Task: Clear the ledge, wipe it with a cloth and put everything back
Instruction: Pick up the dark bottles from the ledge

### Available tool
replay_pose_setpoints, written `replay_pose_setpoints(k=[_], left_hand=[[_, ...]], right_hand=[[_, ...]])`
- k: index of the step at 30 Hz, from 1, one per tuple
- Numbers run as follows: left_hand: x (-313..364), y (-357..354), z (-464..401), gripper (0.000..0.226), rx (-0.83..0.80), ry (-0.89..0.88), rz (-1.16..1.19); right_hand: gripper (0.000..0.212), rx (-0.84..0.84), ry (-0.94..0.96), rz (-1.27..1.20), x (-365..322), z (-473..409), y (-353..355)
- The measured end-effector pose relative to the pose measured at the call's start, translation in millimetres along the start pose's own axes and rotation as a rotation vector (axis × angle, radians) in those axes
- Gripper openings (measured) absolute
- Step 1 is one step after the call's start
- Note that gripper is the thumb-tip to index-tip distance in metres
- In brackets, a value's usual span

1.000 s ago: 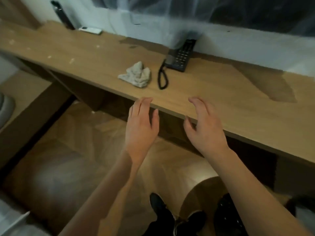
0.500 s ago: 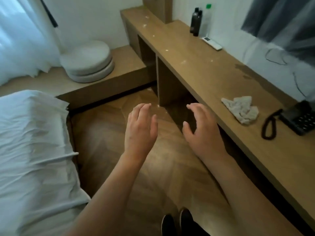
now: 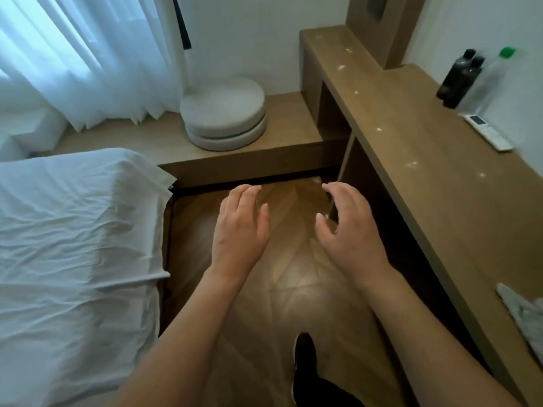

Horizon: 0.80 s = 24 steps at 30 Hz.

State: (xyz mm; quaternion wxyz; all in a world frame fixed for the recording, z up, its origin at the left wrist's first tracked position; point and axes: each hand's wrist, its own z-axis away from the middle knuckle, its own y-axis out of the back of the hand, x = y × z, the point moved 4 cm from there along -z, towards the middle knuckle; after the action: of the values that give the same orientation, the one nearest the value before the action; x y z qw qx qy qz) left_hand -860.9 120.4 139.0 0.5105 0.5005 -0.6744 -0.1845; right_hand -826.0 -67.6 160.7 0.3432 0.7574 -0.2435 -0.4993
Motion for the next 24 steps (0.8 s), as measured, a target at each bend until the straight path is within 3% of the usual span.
replay_pose_setpoints(k=[5, 13, 24], left_hand=[[-18, -7, -90, 0.032, 0.101, 0.051, 0.014], [-79, -41, -201, 0.033, 0.082, 0.107, 0.013], [-188, -76, -417, 0.032, 0.091, -0.012, 0.007]], right_hand=[[0.048, -0.030, 0.058, 0.019, 2, -97, -13], [0.048, -0.067, 0.077, 0.010, 5, -229, -67], [0.048, -0.051, 0.033, 0.053, -21, -436, -152]])
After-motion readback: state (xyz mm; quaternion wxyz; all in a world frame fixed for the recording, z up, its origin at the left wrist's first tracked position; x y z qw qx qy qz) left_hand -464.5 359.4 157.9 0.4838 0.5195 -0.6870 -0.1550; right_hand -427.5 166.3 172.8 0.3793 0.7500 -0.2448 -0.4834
